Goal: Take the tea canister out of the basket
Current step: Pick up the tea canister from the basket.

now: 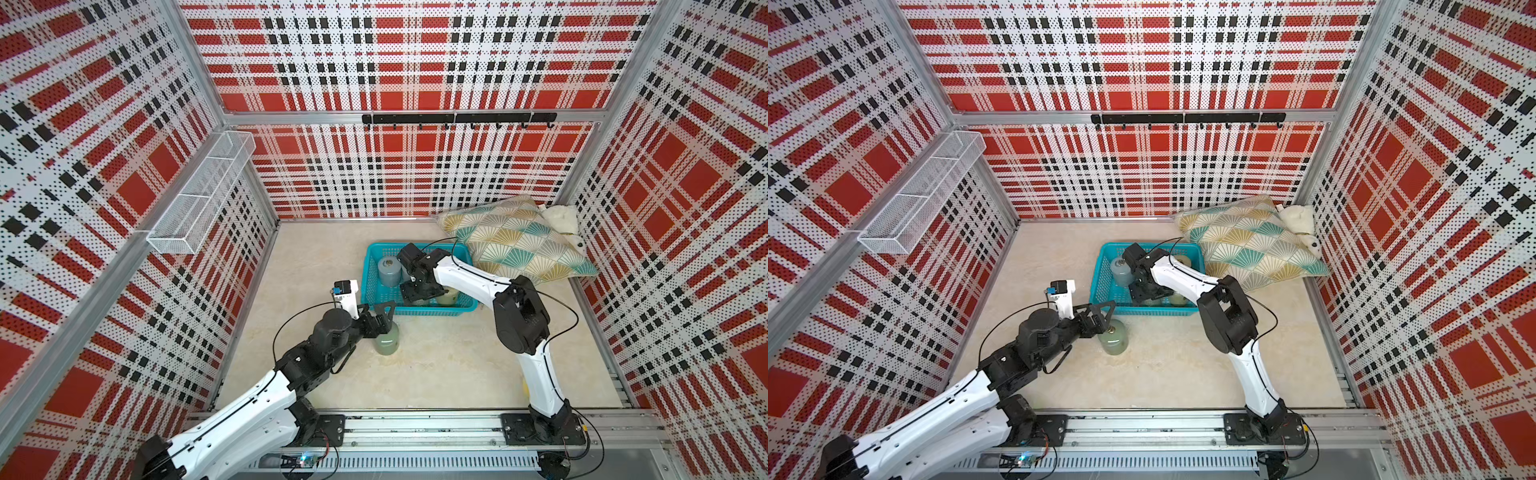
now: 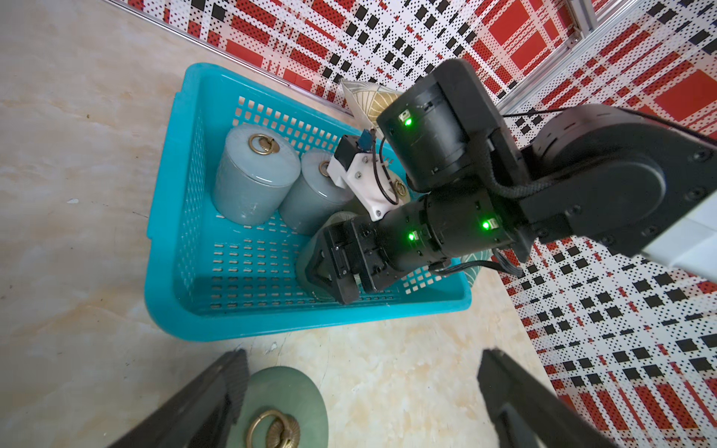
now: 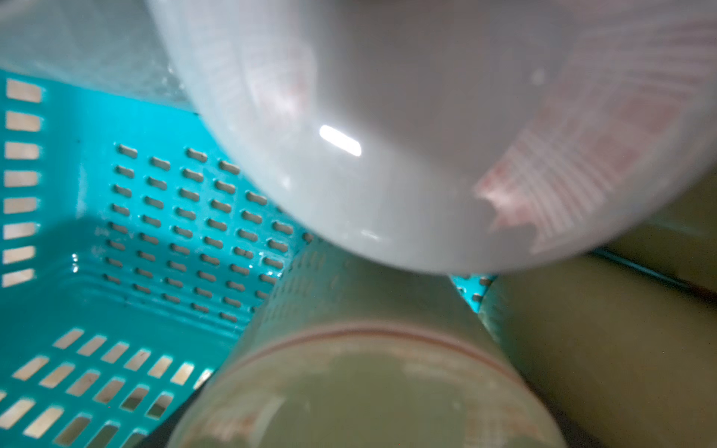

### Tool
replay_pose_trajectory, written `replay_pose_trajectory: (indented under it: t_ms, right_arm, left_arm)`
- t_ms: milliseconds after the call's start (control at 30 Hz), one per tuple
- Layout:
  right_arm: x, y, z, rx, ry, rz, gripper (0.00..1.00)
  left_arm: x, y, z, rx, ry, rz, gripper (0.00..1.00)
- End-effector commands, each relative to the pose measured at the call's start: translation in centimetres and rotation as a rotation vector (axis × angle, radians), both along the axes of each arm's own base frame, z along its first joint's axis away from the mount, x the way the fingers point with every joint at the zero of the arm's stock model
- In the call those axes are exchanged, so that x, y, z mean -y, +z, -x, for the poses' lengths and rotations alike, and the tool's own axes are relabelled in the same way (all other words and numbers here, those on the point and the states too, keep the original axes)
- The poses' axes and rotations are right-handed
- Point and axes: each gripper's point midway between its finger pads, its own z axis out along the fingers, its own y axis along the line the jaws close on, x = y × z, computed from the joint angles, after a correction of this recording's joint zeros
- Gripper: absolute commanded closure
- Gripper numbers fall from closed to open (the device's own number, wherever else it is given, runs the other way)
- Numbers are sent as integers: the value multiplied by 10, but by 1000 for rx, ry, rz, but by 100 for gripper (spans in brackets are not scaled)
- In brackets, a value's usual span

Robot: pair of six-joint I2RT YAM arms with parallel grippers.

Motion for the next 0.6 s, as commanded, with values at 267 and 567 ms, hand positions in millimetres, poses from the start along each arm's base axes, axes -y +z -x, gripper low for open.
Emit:
replay_pose_trajectory:
  t_ms: [267,567]
  right_arm:
    - [-14,61,-8,115,24,-77,38]
    - [-12,108,3,170,44,-97,38]
  left_arm:
    - [6,4,6,20,-28,-5,0]
    - [12,0,14,14,-56,-7,0]
